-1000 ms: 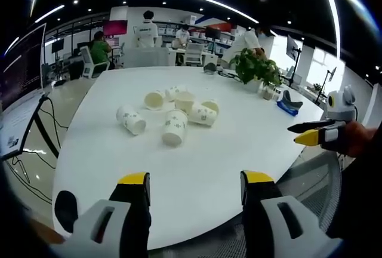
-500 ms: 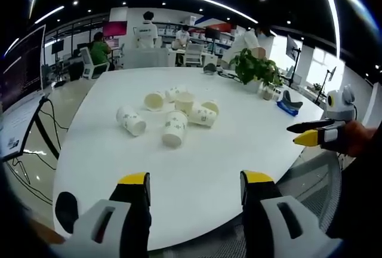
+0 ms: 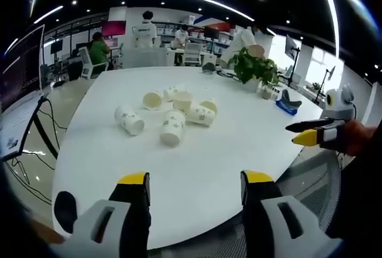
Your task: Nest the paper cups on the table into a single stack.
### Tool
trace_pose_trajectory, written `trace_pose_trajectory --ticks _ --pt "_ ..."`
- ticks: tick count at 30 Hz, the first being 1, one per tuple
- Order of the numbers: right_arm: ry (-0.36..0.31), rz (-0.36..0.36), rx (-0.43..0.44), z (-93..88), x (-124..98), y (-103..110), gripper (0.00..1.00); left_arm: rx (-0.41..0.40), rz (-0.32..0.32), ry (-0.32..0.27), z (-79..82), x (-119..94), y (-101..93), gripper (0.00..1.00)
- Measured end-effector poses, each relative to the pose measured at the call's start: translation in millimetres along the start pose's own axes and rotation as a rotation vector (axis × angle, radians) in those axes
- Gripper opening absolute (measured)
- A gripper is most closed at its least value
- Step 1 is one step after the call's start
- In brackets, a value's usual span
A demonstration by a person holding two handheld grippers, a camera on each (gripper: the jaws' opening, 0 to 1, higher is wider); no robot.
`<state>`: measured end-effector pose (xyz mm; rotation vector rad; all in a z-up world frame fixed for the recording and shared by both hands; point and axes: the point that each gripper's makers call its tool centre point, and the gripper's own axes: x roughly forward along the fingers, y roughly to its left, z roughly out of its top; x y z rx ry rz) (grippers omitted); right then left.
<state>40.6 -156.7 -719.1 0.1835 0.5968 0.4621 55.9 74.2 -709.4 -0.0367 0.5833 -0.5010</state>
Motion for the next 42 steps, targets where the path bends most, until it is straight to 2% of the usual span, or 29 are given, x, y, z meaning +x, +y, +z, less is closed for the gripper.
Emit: trace_pose_trajectory --ticks 10,15,20,23,30,33,35,39,42 --pt "0.014 0.021 -0.016 2.1 10 -2 0.81 -0.001 0.001 0.011 -4.5 -1 0.7 0.6" --pt "0.02 0.045 -0.06 17.6 18 5 0.8 -0.003 0.003 0.018 -6.4 -4 -0.9 0.59" --pt "0.037 0.077 -0.129 36.5 35 2 0.75 -0.009 0.006 0.02 -10.5 -5 -0.1 0.59" --pt "0.043 0.09 -0.153 46.0 46 3 0.72 -0.012 0.019 0.021 -12.8 -4 2.2 0.63" --pt "0.062 0.143 -0.242 73.6 89 7 0.69 -0.031 0.019 0.007 -11.8 -3 -0.1 0.62" --pt "0.058 0.155 -0.265 93.5 109 10 0.67 -0.019 0.013 0.014 -14.7 -1 -4.2 0.62" --pt "0.061 0.155 -0.284 106.5 126 3 0.66 -0.018 0.01 0.015 -15.8 -2 -5.4 0.62" --pt "0.062 0.171 -0.323 125.3 154 5 0.64 -0.033 0.015 0.012 -17.5 -2 -4.1 0.62" --pt "0.076 0.191 -0.367 135.1 175 16 0.64 -0.042 0.017 0.012 -18.8 -2 -3.0 0.62"
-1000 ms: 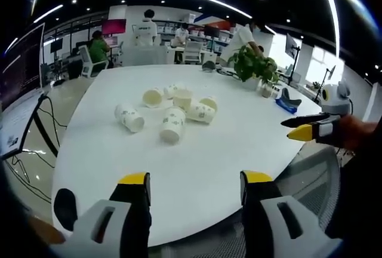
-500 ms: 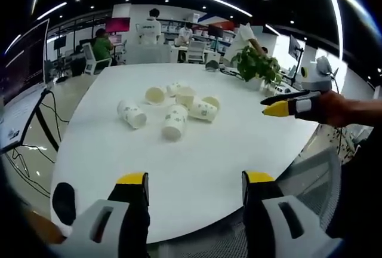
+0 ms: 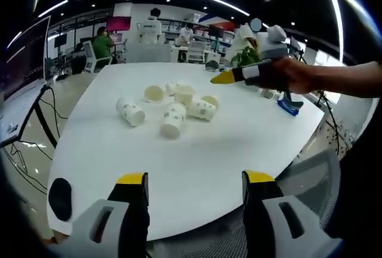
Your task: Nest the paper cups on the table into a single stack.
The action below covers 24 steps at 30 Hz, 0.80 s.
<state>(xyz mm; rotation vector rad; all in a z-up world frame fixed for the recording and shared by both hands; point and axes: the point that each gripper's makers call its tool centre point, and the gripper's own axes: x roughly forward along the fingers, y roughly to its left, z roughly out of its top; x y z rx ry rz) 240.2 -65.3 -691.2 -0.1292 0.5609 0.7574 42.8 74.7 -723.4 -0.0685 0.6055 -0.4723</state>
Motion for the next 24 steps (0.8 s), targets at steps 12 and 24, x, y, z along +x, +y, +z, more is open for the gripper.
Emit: trace_pose_trajectory --ticks 12,24 --pt "0.052 0.037 -0.09 24.4 47 -1 0.62 -0.015 0.003 -0.006 -0.7 1 0.3 0.62" --pt "0.079 0.036 -0.058 39.9 76 -11 0.56 -0.022 -0.013 -0.002 -0.5 2 -3.8 0.62"
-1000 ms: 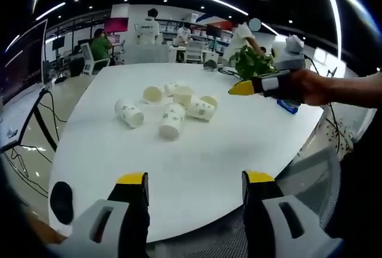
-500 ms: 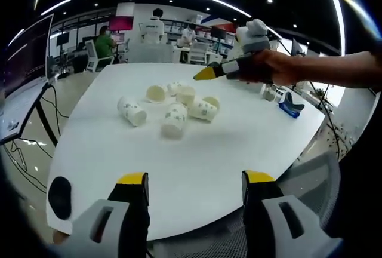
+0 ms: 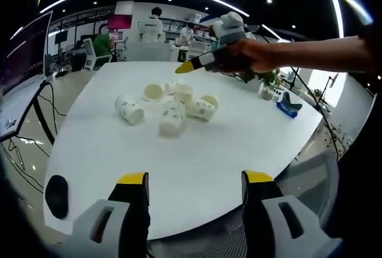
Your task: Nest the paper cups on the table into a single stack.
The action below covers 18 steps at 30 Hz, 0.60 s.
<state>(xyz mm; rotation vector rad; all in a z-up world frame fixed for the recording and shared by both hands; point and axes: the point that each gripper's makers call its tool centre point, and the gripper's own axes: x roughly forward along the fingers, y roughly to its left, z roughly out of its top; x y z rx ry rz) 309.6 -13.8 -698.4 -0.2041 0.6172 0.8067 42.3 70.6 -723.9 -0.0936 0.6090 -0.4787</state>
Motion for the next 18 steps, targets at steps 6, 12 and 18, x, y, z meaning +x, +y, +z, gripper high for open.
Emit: trace_pose_trajectory --ticks 6,12,18 --pt "0.051 -0.012 0.039 -6.8 22 -14 0.52 0.007 -0.005 -0.002 4.7 1 0.5 0.62" --pt "0.135 -0.017 0.07 -27.4 39 -22 0.49 0.006 -0.004 -0.004 7.9 2 5.9 0.61" --pt "0.19 -0.024 0.081 -41.2 43 -24 0.42 -0.001 -0.006 0.007 5.2 2 9.6 0.61"
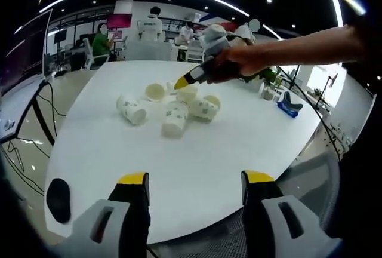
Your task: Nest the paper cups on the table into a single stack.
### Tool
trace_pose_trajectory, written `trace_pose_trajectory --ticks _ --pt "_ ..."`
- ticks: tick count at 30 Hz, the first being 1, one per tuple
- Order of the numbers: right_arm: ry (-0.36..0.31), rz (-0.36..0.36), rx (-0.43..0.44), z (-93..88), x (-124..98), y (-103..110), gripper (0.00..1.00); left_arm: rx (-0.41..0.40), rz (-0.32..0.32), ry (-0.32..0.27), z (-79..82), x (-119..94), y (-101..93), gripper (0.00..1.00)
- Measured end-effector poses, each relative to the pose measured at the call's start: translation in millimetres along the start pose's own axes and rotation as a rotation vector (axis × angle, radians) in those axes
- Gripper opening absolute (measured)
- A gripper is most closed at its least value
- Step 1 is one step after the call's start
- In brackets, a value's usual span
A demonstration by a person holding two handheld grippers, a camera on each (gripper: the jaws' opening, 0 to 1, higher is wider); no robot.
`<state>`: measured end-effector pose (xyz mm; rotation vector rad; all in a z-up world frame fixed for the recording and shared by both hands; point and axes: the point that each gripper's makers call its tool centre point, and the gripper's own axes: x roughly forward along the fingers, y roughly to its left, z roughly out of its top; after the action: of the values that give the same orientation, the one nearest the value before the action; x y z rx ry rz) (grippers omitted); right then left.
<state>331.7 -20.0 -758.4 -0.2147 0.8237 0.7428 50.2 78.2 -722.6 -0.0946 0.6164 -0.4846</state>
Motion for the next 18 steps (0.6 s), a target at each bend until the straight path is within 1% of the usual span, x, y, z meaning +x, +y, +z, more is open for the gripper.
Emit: trace_pose_trajectory --ticks 1,3,4,7,8,13,15,16,18 --pt "0.01 0.001 -0.005 -3.2 0 2 0.42 -0.002 -0.002 0.004 -0.8 0 0.3 0.61" --pt "0.025 0.004 -0.013 -3.4 9 -1 0.4 -0.002 -0.006 0.009 -2.3 1 0.9 0.61" --pt "0.033 0.0 -0.013 -6.5 9 -2 0.39 -0.003 -0.009 0.012 -3.0 1 1.0 0.61" --pt "0.061 -0.014 0.019 -14.1 9 -2 0.33 0.0 -0.017 0.019 -3.7 3 0.7 0.61" --pt "0.068 -0.015 0.03 -15.0 13 -3 0.32 0.001 -0.02 0.02 -3.5 3 0.5 0.61" --pt "0.105 -0.012 0.037 -22.0 22 0 0.31 0.01 -0.028 0.026 -2.7 5 -0.2 0.61" --pt "0.133 -0.012 0.028 -27.9 36 -1 0.31 0.011 -0.028 0.027 -2.5 6 0.3 0.61" --pt "0.137 -0.011 0.027 -28.3 37 -1 0.3 0.011 -0.027 0.027 -2.3 7 0.8 0.61" --pt "0.169 -0.003 0.027 -31.8 44 -2 0.29 0.006 -0.024 0.026 -1.5 7 1.4 0.61"
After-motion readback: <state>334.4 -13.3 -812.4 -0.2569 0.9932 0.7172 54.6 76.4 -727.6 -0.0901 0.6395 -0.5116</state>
